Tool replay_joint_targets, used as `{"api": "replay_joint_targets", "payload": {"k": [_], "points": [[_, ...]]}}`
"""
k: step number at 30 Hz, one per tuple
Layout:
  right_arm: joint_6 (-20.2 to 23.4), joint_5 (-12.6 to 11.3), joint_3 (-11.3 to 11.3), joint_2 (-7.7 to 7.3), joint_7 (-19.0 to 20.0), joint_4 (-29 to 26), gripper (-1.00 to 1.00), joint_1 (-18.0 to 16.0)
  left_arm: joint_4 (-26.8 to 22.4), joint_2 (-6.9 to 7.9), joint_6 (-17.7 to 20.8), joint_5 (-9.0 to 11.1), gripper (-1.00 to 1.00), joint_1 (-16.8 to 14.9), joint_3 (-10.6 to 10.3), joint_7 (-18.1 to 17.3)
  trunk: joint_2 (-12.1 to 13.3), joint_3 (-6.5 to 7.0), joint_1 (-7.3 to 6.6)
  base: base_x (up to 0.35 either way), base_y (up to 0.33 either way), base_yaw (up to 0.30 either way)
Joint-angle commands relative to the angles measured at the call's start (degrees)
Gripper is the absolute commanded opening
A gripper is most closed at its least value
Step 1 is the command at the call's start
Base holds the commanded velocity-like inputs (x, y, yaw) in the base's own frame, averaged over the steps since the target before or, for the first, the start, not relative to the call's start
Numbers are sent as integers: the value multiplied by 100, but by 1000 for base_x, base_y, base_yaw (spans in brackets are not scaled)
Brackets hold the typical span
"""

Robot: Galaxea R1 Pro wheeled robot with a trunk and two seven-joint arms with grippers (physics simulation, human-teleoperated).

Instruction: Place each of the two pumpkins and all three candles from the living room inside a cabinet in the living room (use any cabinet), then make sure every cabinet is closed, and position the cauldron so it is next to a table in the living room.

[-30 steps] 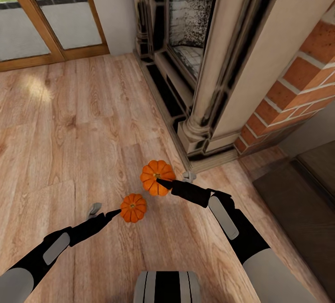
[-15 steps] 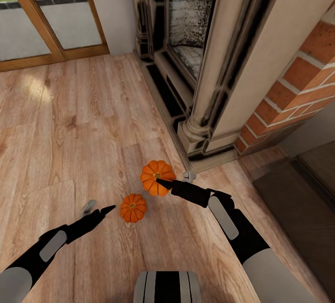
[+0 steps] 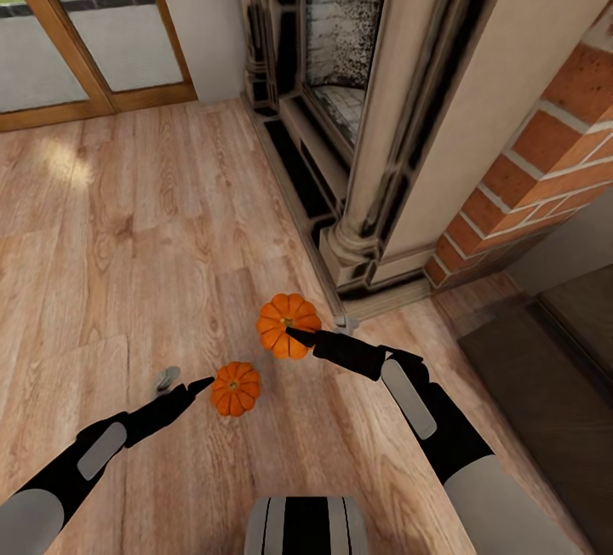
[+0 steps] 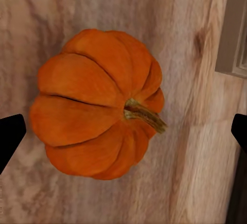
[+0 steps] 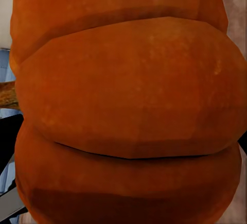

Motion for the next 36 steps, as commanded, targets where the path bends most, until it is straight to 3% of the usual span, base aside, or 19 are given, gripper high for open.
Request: {"api": "replay_joint_targets", "payload": {"k": [1, 19, 25, 36], "points": [[-2, -5, 2, 3, -5, 0, -100, 0, 8, -6, -24, -3, 100, 0, -10, 20, 0, 0, 0, 3, -7, 0], [5, 0, 0, -4, -5, -1, -100, 0, 28, -15, -104, 1, 100, 0, -12, 65, 0, 0, 0, 36, -29, 0], [3, 0, 0, -4, -8, 0, -100, 2, 24, -14, -101, 3, 100, -1, 5, 418, 0, 0, 0, 0, 0, 0], [5, -14, 0, -4, 0, 0, -100, 0, 11, -23, -100, -1, 100, 0, -17, 520, -15, -244, 28, 0, 0, 0]]}}
